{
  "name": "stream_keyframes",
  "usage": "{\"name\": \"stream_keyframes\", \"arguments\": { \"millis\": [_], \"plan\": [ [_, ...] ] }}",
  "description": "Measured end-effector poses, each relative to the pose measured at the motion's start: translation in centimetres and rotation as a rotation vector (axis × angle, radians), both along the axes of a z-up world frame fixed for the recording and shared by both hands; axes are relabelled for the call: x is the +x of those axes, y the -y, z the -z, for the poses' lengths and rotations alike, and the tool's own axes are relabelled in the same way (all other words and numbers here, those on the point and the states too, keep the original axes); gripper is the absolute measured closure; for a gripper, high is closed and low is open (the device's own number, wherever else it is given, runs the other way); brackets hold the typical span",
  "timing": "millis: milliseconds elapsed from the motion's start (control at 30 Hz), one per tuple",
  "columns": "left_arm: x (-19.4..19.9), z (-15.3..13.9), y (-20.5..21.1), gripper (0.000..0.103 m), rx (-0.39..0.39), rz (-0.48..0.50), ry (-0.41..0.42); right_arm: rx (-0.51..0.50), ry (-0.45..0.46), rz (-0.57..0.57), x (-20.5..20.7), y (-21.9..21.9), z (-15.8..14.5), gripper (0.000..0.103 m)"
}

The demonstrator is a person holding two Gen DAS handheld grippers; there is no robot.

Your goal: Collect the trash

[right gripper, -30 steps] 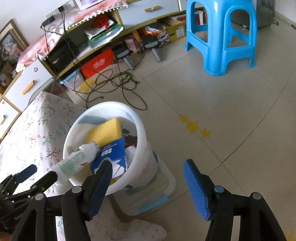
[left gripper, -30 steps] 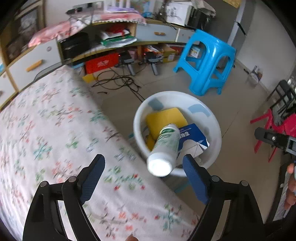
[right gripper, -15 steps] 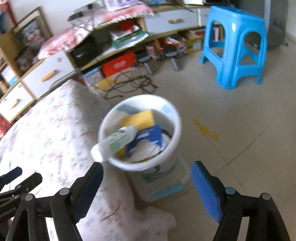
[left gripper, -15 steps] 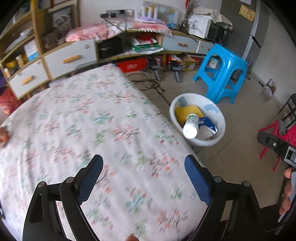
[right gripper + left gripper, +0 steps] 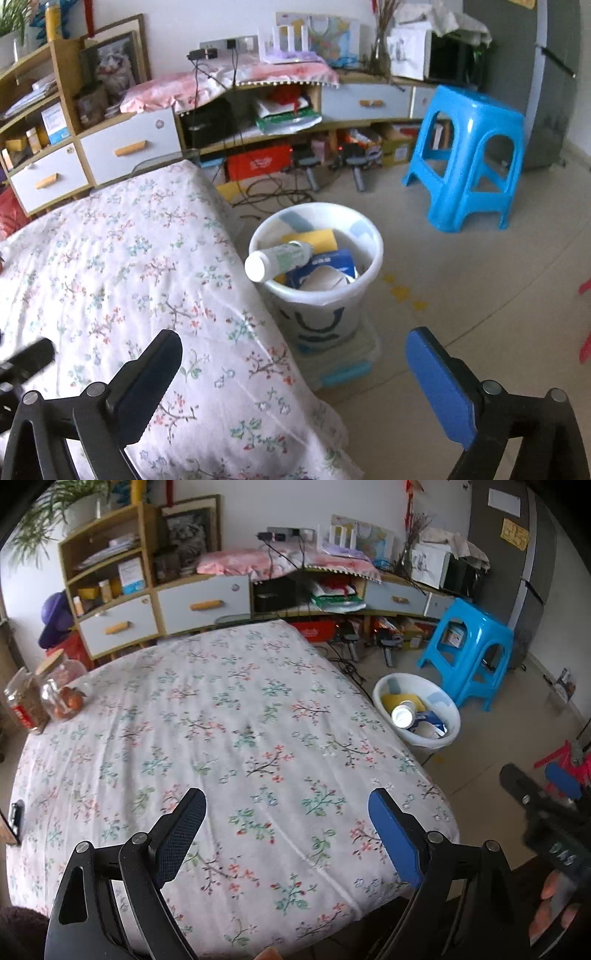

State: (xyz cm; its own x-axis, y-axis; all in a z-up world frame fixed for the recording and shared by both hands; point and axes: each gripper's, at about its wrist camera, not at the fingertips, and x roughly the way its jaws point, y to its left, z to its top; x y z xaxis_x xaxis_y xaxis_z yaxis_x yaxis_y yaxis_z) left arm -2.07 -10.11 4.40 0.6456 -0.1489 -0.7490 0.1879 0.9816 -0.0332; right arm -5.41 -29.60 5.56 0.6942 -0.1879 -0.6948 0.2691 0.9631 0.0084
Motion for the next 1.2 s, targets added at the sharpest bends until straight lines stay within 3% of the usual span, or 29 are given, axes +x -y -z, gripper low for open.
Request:
{"name": "stream_keyframes", "arguments": {
  "millis": [167, 533, 1200],
  "plan": [
    [-0.7, 0.8, -0.7, 0.012, 0.021, -0.023, 0.015, 0.029, -0.026, 0.010, 0.0, -0.4, 2.0, 0.003],
    [-1.1, 2.5, -1.4, 0.012, 0.022, -0.031, -0.040, -0.003, -0.019, -0.010, 0.3, -1.7, 2.3, 0.003],
    [-1.2, 2.5, -1.5, 0.012, 0.014, -0.026, -0.042, -0.012, -0.028, -0.035, 0.7, -2.6, 2.9, 0.003]
  ]
}}
